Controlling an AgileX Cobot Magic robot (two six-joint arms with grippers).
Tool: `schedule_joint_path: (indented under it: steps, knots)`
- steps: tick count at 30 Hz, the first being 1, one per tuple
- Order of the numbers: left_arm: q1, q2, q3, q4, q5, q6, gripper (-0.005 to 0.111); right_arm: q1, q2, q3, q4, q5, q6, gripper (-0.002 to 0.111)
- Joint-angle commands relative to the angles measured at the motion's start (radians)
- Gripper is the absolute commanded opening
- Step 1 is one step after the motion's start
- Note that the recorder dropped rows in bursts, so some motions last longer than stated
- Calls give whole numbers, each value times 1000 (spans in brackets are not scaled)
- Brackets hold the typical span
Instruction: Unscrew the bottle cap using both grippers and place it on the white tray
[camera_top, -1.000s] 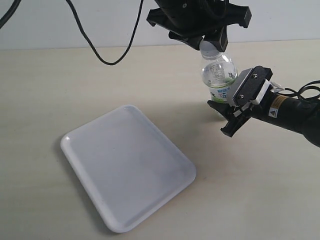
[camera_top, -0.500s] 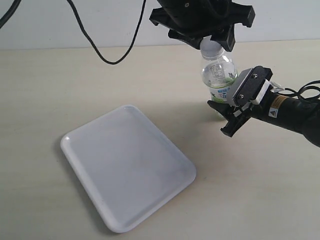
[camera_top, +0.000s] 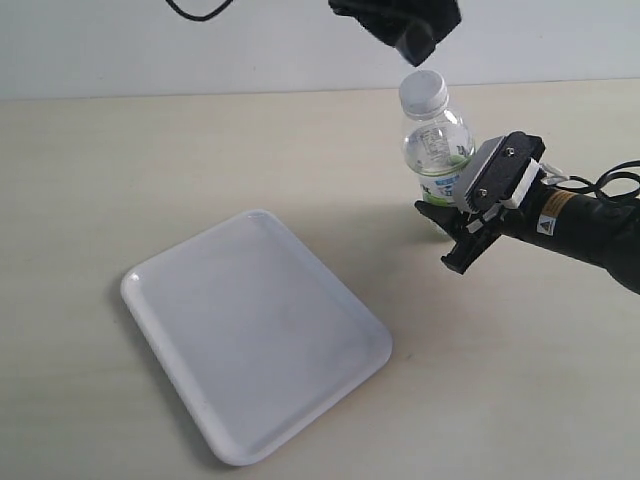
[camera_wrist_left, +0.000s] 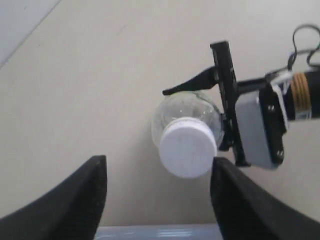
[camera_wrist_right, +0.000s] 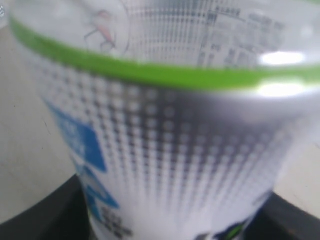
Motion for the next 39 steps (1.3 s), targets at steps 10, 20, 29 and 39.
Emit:
schedule_joint_path:
  steps: [10,20,29,39]
  knots:
    - [-6,15,-8,-91,46,991,60,0,-2,0,-16,60,2,0]
    - [-6,79,-8,-111,-29,1007,60,0,-2,0,-16,60,2,0]
    - [-6,86,-8,-129,-31,1007,60,0,-2,0,-16,60,2,0]
    - [-6,86,7,-129,-29,1003,60,0,-2,0,-15,60,3,0]
